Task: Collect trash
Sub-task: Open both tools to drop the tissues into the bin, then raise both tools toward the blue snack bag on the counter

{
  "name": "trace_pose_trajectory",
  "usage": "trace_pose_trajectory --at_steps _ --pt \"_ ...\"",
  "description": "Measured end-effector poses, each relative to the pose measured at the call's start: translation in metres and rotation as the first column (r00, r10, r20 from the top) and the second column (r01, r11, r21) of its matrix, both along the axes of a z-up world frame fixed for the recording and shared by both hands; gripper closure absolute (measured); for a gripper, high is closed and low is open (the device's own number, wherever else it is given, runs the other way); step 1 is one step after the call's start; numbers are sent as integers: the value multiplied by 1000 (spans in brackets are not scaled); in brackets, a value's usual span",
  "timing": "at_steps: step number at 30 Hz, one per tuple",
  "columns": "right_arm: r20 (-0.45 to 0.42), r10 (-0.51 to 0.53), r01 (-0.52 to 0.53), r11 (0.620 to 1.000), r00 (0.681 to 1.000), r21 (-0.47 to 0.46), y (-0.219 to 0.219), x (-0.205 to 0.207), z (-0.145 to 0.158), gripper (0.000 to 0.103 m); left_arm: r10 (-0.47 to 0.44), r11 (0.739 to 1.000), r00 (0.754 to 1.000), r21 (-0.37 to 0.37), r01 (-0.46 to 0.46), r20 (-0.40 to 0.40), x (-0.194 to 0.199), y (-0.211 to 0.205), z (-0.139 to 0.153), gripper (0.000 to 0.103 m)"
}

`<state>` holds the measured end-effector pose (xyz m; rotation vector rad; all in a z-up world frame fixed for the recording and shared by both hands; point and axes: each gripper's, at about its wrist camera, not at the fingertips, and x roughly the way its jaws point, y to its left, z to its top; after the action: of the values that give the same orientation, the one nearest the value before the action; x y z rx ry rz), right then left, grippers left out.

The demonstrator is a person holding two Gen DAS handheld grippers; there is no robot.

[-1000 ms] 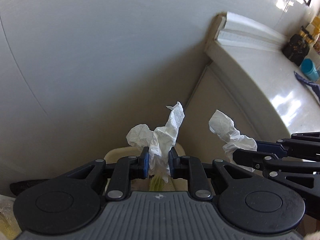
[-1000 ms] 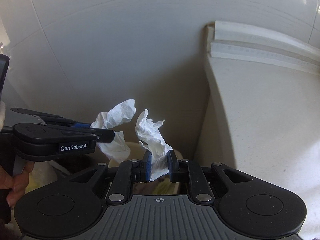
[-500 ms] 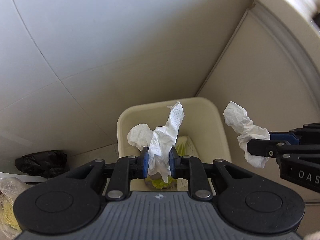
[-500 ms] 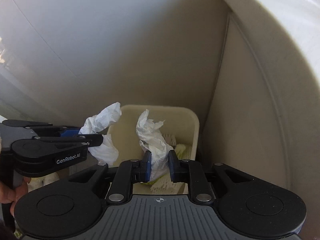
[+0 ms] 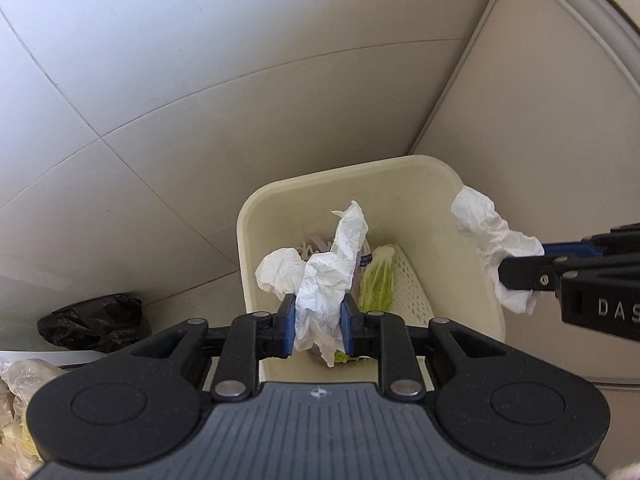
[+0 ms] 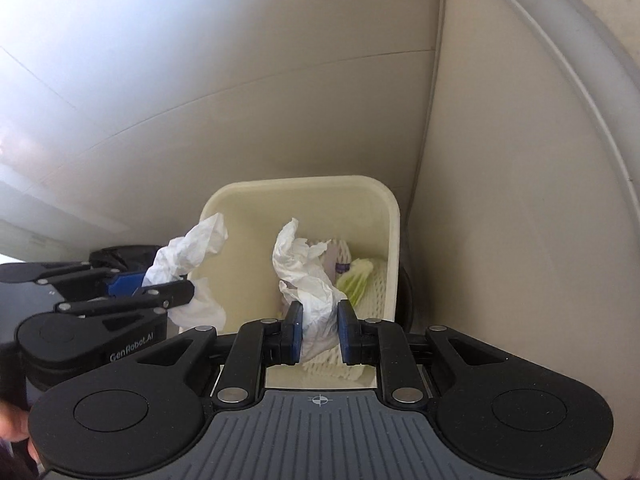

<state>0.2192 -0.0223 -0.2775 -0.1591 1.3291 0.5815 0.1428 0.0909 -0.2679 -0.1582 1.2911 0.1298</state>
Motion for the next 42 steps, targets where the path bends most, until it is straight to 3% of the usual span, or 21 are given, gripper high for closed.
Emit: trace_pose_trajectory --at_steps 2,4,5,6,8,28,37,42 --pt "-1 -7 7 1000 1000 0 -3 -2 2 81 -2 1000 1000 8 2 4 -1 0 0 73" --pt "-14 -19 19 1000 1000 6 -5 0 8 78 -6 1000 1000 14 6 8 -3 0 -1 59" --pt "-23 -27 27 1000 999 10 -6 1 8 68 -7 1000 1000 14 7 10 -3 -2 -1 50" --pt "-32 -38 38 999 999 17 -5 -3 12 59 -10 1000 1000 14 10 13 -3 -3 0 48" --pt "-33 -48 49 998 998 29 -6 -3 14 51 -16 1000 1000 17 15 10 -3 -4 0 48" --pt "-6 -34 35 998 999 44 -4 -9 15 50 -21 1000 999 5 20 30 -8 -2 14 44" --pt "37 -37 34 997 999 73 -8 -16 47 50 -5 1000 999 8 5 36 -23 2 41 40" --pt "78 -39 30 993 996 113 -12 -29 73 45 17 1000 999 10 -18 44 -35 10 58 31"
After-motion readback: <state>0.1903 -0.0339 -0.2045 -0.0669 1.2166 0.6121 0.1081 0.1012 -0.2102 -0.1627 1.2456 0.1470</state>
